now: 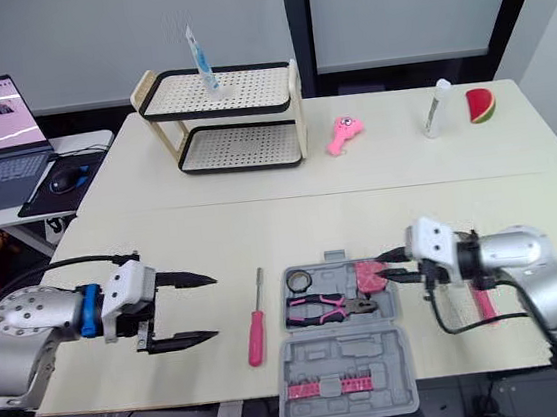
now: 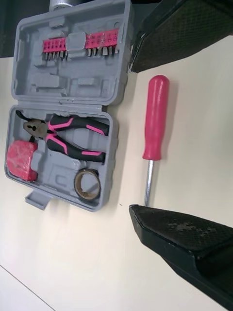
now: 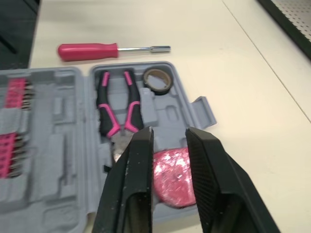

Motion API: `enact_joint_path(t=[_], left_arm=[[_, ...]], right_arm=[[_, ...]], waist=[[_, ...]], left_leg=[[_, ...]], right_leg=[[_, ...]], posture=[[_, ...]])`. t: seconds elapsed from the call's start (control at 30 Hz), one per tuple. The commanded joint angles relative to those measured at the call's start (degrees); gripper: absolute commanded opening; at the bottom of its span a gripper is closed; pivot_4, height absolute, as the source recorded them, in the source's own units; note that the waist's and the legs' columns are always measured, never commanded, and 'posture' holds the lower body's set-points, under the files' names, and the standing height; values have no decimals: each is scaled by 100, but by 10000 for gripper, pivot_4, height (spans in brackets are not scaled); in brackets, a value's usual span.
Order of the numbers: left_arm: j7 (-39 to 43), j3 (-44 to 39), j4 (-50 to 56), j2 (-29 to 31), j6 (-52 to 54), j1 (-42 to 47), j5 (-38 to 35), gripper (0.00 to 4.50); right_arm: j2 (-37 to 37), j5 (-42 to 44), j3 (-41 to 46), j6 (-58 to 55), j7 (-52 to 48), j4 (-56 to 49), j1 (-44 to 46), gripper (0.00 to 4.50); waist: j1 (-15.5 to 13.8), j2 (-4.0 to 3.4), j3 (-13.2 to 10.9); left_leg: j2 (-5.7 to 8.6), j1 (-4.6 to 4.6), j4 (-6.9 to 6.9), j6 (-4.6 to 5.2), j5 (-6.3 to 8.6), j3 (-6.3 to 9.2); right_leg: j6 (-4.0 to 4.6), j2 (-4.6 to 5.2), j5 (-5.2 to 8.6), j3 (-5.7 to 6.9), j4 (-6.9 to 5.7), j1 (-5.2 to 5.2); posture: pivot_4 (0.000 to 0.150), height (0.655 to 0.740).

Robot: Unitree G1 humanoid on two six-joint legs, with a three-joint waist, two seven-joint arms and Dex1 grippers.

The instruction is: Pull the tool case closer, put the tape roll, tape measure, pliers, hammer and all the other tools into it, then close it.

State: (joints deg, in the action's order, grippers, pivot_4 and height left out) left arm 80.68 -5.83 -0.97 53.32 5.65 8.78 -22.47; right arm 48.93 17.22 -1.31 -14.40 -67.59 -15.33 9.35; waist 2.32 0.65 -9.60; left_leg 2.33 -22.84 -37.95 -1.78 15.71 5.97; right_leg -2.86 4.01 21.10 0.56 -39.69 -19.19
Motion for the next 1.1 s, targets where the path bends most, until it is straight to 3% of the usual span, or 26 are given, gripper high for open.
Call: enact_joint_path(t=[0.03, 0.27, 0.4, 0.53, 0.7, 0.73, 0.77, 0.83, 1.0, 1.1], left_arm=[[-8, -529, -109, 253, 111, -150, -194, 45000], [-196, -1022, -611, 454, -13, -456, -24, 45000], [-197, -1055, -1088, 450, -325, -535, 146, 45000], [-238, -1017, -1455, 434, -579, -469, 263, 45000], [-371, -792, -1299, 300, -692, -401, 385, 45000], [-378, -740, -1231, 272, -724, -400, 410, 41064], [-381, -687, -1169, 249, -734, -408, 423, 38767], [-371, -444, -731, 130, -626, -461, 407, 32962], [-671, 453, 318, -437, -379, -293, 659, 16500], [-932, 932, 632, -745, -325, -287, 951, 7570]], right_arm=[[476, 142, 756, 478, -353, 213, -328, 19278], [1211, -12, 1796, 1287, -698, 1624, -869, 32579], [1403, -240, 1914, 1952, -744, 2940, -706, 44638], [1454, -302, 1882, 2126, -689, 3771, -454, 44638], [1268, -354, 1601, 2062, -647, 3521, -494, 44638], [1234, -431, 1531, 2065, -549, 3435, -484, 45000], [1207, -515, 1459, 2068, -453, 3349, -482, 45000], [1076, -434, 1214, 1628, -395, 2595, -540, 40940], [637, -420, 348, 666, -156, 779, -615, 24794], [572, -766, -54, 423, 19, 384, -520, 19629]], waist=[[-3, 0, -1], [-17, -1, -1], [-13, -1, -1], [-10, -3, -2], [-6, -3, -2], [-4, -3, -2], [-4, -3, -2], [-10, -5, -2], [-35, -6, 0], [-64, -6, 0]], left_leg=[[1, 0, 0, 1, 0, -7], [-2, 4, 1, 2, 1, -13], [-2, 4, 1, 1, 1, -23], [-3, 5, 1, 1, 1, -27], [-5, 4, 1, 1, 0, -29], [-5, 5, 1, 0, 0, -29], [-5, 5, 1, -1, 0, -30], [-5, 3, 0, -3, -2, -29], [-6, 0, -2, -20, -11, -28], [-2, -5, -5, -21, -12, -28]], right_leg=[[0, 0, 0, -4, 3, 0], [0, 2, 0, -4, 5, 3], [0, 2, 0, -9, 7, 3], [0, 2, 0, -10, 6, 1], [0, 2, 0, -10, 5, 1], [0, 2, 0, -11, 5, 2], [0, 2, 0, -11, 5, 2], [0, 2, 0, -11, 4, 1], [0, 2, 0, -13, 3, 2], [0, 3, 0, -11, 6, 3]], posture=[[1500, 7400], [1500, 7400], [1500, 7400], [1500, 7400], [1500, 7400], [1500, 7400], [1500, 7400], [1500, 7400], [1500, 7400], [1500, 7400]])
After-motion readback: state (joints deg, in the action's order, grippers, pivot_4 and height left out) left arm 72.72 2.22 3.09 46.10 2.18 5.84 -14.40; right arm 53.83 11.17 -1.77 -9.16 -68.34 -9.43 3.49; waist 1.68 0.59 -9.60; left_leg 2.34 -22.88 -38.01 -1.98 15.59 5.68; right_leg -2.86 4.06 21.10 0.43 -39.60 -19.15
